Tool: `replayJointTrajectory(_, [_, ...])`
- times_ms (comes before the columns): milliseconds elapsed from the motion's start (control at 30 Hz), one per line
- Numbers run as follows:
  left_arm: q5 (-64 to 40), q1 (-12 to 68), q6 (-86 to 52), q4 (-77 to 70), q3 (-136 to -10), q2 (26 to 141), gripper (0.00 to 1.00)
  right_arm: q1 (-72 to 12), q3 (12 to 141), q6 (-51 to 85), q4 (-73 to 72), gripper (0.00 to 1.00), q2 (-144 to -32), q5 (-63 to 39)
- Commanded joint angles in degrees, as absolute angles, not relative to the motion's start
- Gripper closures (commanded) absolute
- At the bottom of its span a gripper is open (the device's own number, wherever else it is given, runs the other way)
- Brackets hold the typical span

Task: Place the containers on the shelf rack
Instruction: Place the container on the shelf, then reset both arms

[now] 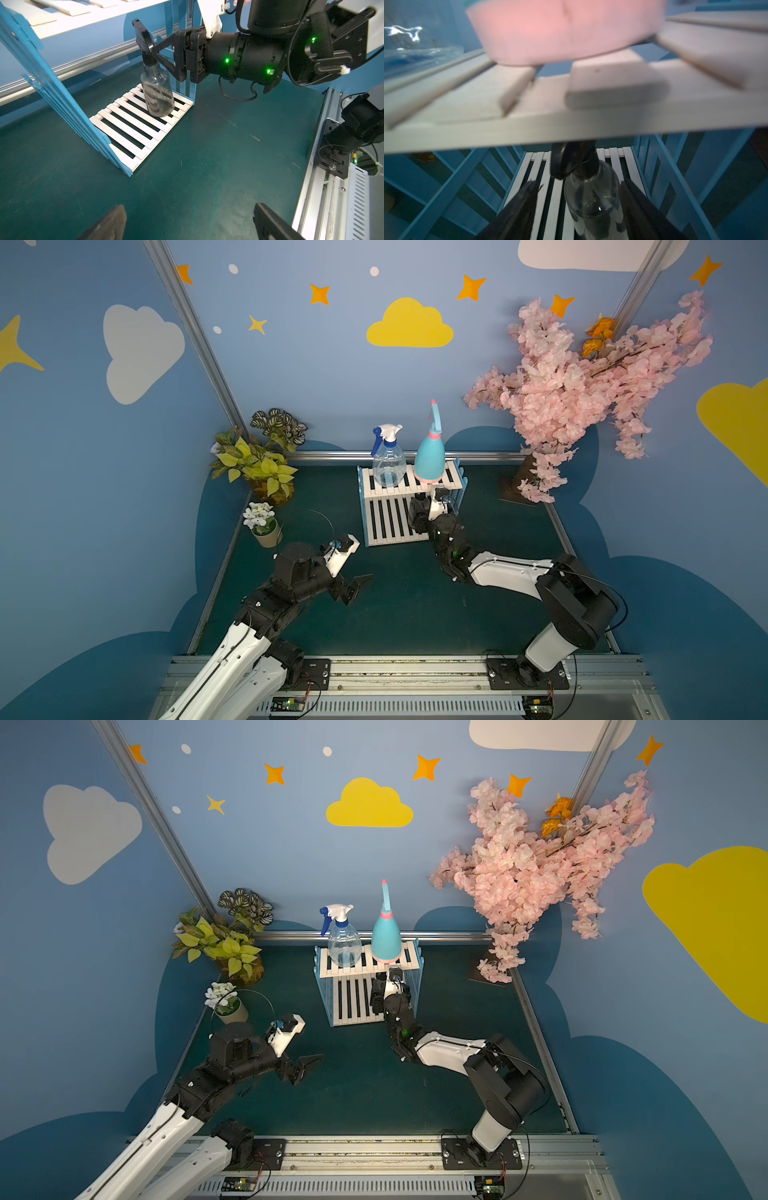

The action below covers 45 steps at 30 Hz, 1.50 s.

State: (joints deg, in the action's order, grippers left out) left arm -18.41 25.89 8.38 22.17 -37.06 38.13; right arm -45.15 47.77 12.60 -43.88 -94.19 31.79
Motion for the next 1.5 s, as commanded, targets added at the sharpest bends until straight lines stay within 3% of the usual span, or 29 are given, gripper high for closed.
replayJointTrajectory(0, [-18.8,26.0,8.8,21.5,-36.8,37.6,0.00,-45.3,47.6,12.3,-43.2,0.29,-91.7,30.5])
replayJointTrajectory(167, [-18.7,26.0,8.8,21.6,-36.7,37.4,0.00,-45.6,46.0,13.4,-41.0,0.20,-88.5,28.9])
replayJointTrajectory(433, [-17.3,26.0,8.7,22.1,-36.8,36.4,0.00,-46.1,39.3,13.5,-31.6,0.12,-77.5,20.1])
replayJointTrajectory(633, [-14.9,26.0,4.6,24.9,-38.7,34.6,0.00,-46.1,32.3,13.6,-18.3,0.11,-60.1,17.2])
replayJointTrajectory(867, [-2.7,25.8,-3.4,26.3,-38.7,32.5,0.00,-43.8,27.1,12.2,0.2,0.06,-37.9,26.8])
replayJointTrajectory(1000, [2.6,24.3,-4.3,27.9,-39.8,36.4,0.00,-36.7,25.7,12.2,5.3,0.02,-32.3,23.8])
replayJointTrajectory(1100, [4.4,20.2,-7.9,26.7,-40.6,38.8,0.00,-26.1,24.9,14.9,6.7,0.02,-33.0,16.8])
replayJointTrajectory(1267, [11.5,17.9,-13.7,11.9,-33.2,40.3,0.00,-9.0,21.9,17.8,0.1,0.02,-37.8,7.5])
replayJointTrajectory(1467, [30.2,16.6,-4.5,-10.2,-23.3,47.0,0.00,2.7,21.8,16.5,-10.1,0.03,-47.4,6.4])
